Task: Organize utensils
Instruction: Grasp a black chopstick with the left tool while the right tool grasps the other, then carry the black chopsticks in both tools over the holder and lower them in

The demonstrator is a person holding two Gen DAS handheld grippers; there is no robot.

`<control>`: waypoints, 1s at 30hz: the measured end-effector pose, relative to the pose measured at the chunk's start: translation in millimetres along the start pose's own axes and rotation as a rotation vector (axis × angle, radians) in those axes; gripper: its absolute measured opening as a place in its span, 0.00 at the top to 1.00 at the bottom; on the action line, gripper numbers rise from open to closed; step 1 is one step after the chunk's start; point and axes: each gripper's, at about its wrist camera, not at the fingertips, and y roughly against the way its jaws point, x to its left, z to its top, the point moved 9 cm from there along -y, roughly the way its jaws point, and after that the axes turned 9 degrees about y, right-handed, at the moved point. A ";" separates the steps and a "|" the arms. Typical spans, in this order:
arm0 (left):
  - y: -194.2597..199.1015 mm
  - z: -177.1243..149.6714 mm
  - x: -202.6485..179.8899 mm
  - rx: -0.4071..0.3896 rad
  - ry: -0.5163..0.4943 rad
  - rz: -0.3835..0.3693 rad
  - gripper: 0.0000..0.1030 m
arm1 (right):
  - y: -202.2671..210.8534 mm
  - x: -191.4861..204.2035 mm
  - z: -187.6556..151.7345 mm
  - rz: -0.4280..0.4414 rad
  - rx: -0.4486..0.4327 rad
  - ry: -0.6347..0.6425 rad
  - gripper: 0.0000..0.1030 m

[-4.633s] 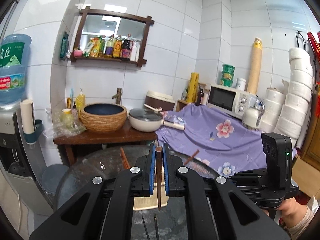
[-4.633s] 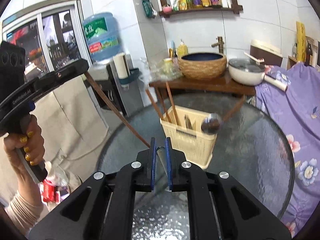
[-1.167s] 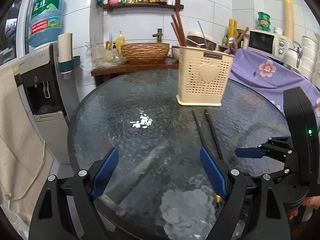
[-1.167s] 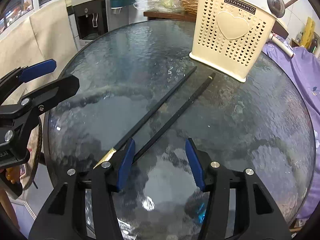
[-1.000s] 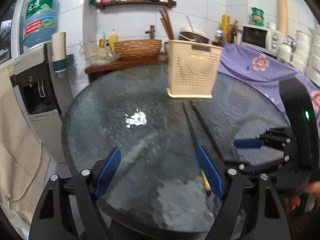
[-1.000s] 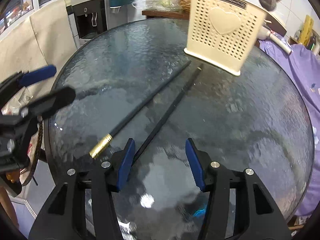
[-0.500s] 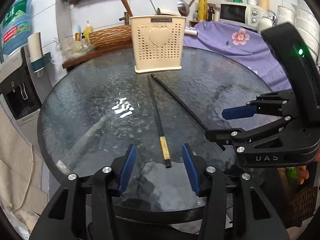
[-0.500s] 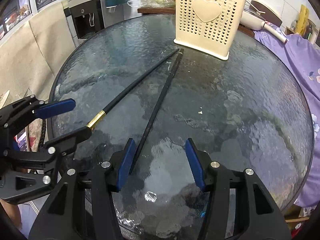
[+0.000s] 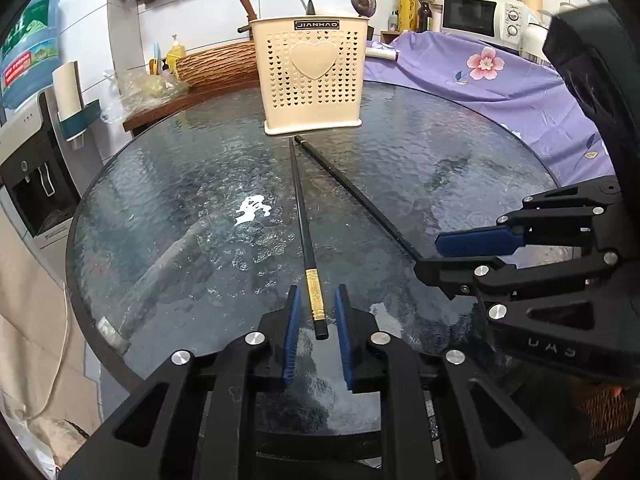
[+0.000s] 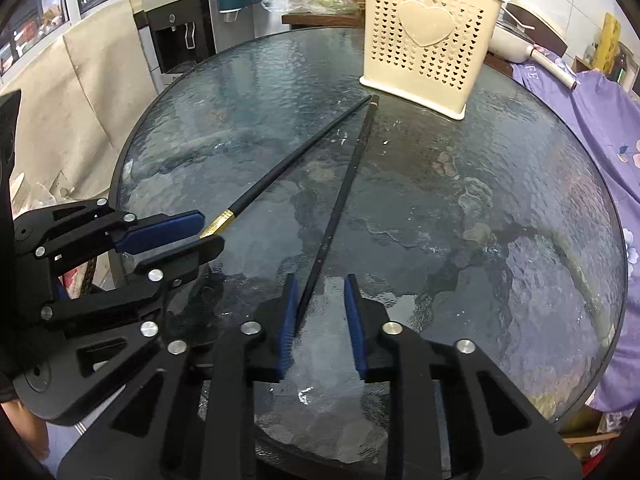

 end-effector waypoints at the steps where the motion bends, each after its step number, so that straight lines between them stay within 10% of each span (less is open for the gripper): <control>1: -0.1 0.2 -0.8 0.000 0.001 -0.001 0.89 | 0.0 0.1 0.0 -0.002 0.003 0.001 0.85; 15: 10.0 -0.4 4.2 -0.045 0.035 0.005 0.93 | 18.0 -19.1 -10.4 0.021 -0.094 -0.049 0.94; 30: 74.1 60.8 1.7 -0.290 0.075 -0.017 0.94 | 106.2 -57.7 29.4 -0.122 -0.388 -0.069 0.95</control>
